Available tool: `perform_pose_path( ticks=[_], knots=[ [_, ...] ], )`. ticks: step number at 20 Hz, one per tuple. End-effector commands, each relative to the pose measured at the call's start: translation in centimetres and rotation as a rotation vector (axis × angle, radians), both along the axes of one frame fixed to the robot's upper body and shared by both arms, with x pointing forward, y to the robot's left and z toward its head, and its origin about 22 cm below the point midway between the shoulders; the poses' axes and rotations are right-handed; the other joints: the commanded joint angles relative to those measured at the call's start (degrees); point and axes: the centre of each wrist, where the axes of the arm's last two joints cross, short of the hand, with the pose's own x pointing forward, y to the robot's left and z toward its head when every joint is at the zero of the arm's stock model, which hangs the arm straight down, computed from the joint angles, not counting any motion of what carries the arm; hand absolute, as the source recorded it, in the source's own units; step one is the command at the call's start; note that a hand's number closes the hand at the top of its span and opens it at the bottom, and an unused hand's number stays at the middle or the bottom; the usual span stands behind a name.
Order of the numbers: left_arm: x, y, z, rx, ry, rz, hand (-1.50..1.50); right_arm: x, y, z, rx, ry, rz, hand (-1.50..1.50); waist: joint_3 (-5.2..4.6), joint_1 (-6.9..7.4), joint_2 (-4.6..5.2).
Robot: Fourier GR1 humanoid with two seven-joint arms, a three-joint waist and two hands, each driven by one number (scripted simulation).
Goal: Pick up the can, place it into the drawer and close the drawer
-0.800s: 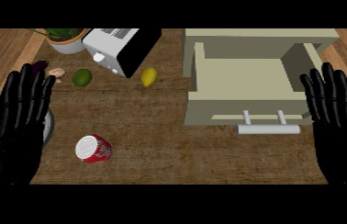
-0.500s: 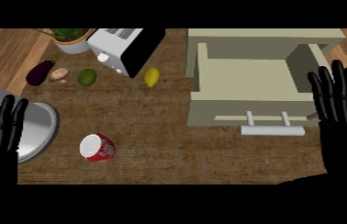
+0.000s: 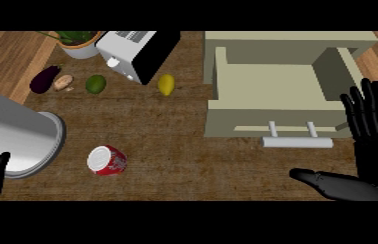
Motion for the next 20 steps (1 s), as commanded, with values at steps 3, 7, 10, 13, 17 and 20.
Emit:
perform_pose_path(
  ticks=[3, 7, 10, 13, 17, 20],
  knots=[
    [0.3, -0.5, 1.2, -0.041, 0.021, 0.001, -1.50, -0.2, -1.6, -1.5, 0.011, 0.016, -0.016, -1.50, 0.02, -0.50, 0.06],
    [-0.1, 0.5, 0.7, -0.006, 0.030, 0.020, -1.50, -1.0, -0.6, -1.6, -0.006, 0.002, -0.027, -1.50, 0.00, -0.45, 0.03],
    [0.3, -0.7, -1.7, -0.021, 0.057, 0.013, -1.50, -1.5, -0.4, -0.6, 0.004, 0.017, -0.010, -1.50, -0.01, -0.43, 0.01],
    [2.1, -1.9, -2.8, -0.022, 0.077, -0.014, -1.50, -0.1, -0.9, -1.2, 0.006, 0.011, -0.026, -1.50, 0.00, -0.47, 0.07],
    [2.8, -1.4, -4.9, -0.014, 0.099, 0.013, -1.50, -1.3, -1.3, -2.4, 0.001, -0.007, -0.036, -1.50, 0.00, -0.55, 0.05],
    [2.8, -2.7, -7.2, -0.024, 0.127, 0.015, -1.50, -2.1, -3.0, -0.9, 0.008, -0.007, -0.022, -1.50, 0.00, -0.59, 0.03]
  ],
)
